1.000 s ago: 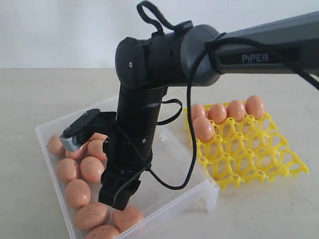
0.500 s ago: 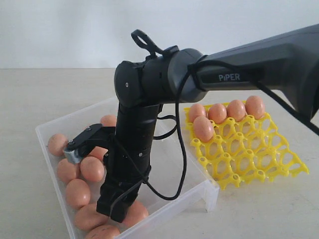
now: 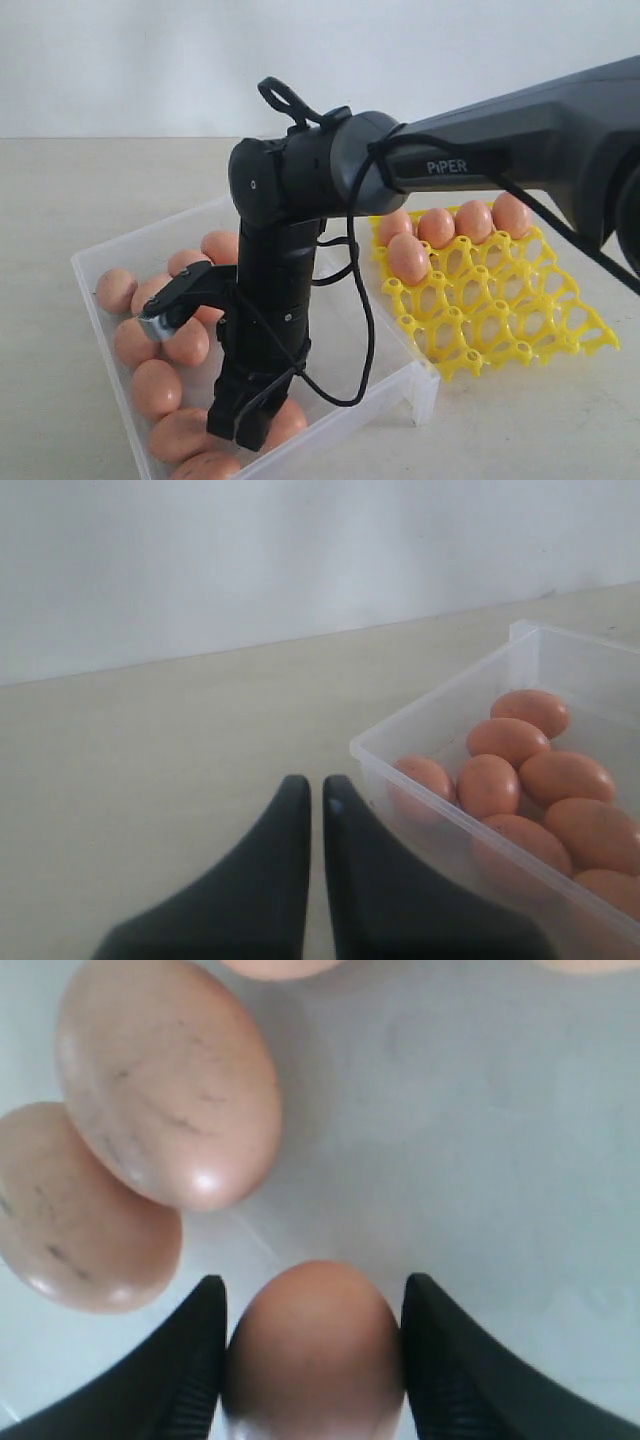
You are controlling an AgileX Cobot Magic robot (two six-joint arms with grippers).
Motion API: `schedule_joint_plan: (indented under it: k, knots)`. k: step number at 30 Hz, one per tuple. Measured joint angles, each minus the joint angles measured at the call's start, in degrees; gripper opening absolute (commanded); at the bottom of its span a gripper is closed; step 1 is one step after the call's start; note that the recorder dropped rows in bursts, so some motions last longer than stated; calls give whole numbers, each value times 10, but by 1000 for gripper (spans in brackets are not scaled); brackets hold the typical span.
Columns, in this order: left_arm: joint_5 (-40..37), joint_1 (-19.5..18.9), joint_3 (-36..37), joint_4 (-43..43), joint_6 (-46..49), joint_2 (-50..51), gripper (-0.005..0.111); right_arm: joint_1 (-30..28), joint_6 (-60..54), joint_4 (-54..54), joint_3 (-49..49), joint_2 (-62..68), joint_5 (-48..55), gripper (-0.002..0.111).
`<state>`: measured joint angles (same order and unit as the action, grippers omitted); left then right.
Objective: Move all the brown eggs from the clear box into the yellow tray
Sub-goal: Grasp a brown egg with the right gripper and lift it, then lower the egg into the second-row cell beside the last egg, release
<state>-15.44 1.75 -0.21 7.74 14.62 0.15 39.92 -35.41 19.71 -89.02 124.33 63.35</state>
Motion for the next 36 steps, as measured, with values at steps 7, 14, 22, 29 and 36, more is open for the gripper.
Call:
schedule_joint_plan:
  k: [7,14,22,29,36]
  knots:
    - [0,0,0,0,0,0,4,0,39,53,6,-63,-73,0]
    - [0,0,0,0,0,0,4,-53,15,189,171,-224,-347,0]
    - [0,0,0,0,0,0,4,-126,10,188,469,-410,-890,0]
    - [0,0,0,0,0,0,4,-193,134,94,522,-387,-958,0]
    - [0,0,0,0,0,0,4,-378,719,-478,504,-323,-948,0]
